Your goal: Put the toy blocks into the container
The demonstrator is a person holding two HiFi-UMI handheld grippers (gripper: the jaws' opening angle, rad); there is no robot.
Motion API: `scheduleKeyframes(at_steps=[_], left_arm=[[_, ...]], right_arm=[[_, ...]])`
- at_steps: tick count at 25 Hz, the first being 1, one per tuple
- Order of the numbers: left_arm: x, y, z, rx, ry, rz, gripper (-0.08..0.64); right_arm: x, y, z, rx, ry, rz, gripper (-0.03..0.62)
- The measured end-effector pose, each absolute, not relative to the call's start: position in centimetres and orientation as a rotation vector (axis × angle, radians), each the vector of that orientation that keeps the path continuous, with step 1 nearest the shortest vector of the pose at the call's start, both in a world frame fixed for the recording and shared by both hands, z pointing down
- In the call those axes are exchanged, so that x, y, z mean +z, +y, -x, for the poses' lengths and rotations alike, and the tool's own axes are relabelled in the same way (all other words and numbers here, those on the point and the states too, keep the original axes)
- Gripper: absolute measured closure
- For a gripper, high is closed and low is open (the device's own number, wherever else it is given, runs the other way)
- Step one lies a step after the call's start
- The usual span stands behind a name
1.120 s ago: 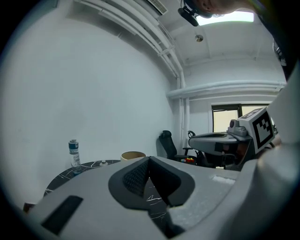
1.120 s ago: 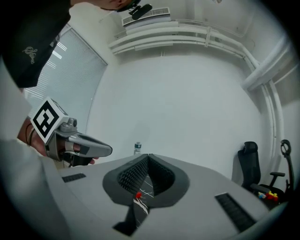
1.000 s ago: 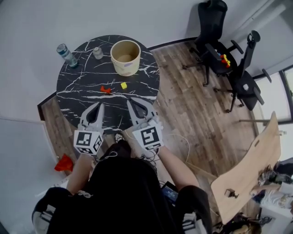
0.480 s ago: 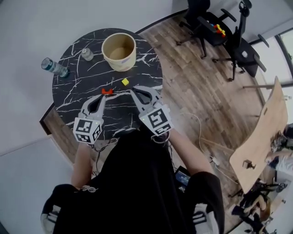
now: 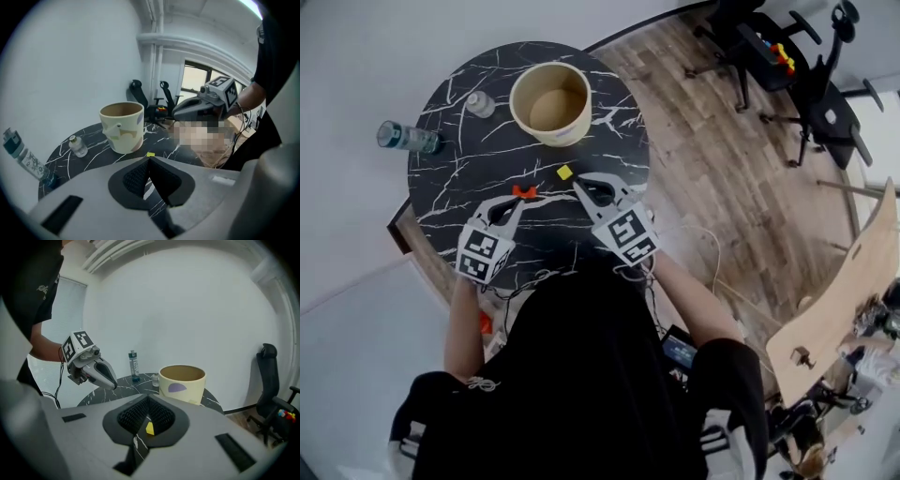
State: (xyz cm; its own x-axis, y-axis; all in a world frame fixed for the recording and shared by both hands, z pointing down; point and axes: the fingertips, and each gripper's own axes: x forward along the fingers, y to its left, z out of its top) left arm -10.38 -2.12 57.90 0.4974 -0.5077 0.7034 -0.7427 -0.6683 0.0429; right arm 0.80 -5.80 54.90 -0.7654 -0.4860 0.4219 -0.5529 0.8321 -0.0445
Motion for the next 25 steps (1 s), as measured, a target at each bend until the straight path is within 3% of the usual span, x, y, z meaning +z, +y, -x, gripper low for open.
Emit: scheduleKeyframes(at_steps=[7, 16, 20, 25], left_arm=[[66.1, -2.7, 12.7, 1.511, -0.856, -2.309, 0.560], [71.5, -2.4, 13.8, 1.862, -0.630, -2.296, 0.559], [73.2, -2.1, 13.8, 1.993, -0.501, -2.306, 0.478], [75.0, -2.3, 13.5, 2.143, -0.398, -2.334, 0.453]], right_arm=[[58.3, -9.0, -1.3, 0.360, -2.603, -0.740, 0.595], [60.6, -9.1, -1.5, 0.442, -2.571, -0.729, 0.595], [60.8, -8.8, -1.6, 0.457, -2.559, -0.734, 0.595], [60.8, -8.7, -1.8, 0.464, -2.551, -0.752, 0.595]])
